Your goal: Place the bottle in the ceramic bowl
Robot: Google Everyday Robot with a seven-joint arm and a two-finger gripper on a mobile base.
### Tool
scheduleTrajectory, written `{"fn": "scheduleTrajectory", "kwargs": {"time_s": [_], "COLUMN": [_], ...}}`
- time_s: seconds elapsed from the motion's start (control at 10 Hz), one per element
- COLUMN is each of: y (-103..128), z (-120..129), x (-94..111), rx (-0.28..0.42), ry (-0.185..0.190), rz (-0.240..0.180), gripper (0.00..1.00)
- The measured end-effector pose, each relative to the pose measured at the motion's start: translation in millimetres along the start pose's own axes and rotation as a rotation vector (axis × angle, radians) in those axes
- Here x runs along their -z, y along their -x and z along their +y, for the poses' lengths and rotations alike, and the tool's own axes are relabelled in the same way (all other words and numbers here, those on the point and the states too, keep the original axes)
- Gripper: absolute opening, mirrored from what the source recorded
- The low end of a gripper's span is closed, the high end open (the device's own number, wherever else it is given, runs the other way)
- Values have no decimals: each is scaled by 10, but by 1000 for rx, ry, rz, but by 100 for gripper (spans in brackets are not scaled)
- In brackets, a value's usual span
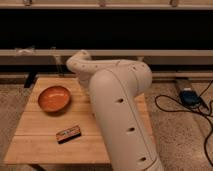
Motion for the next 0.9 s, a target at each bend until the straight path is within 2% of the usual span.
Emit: {"fn": "scheduleTrajectory", "kwargs": {"time_s": [0.1,0.4,0.6,0.8,0.9], "y": [42,345,490,674,724], "z": [81,528,703,968,1019], "x": [116,575,704,825,834], "rx": [11,79,118,174,190], "ry": [-1,14,20,47,57], "rz": [-6,-39,-52,-71,-76], "gripper": [0,0,0,0,0]}}
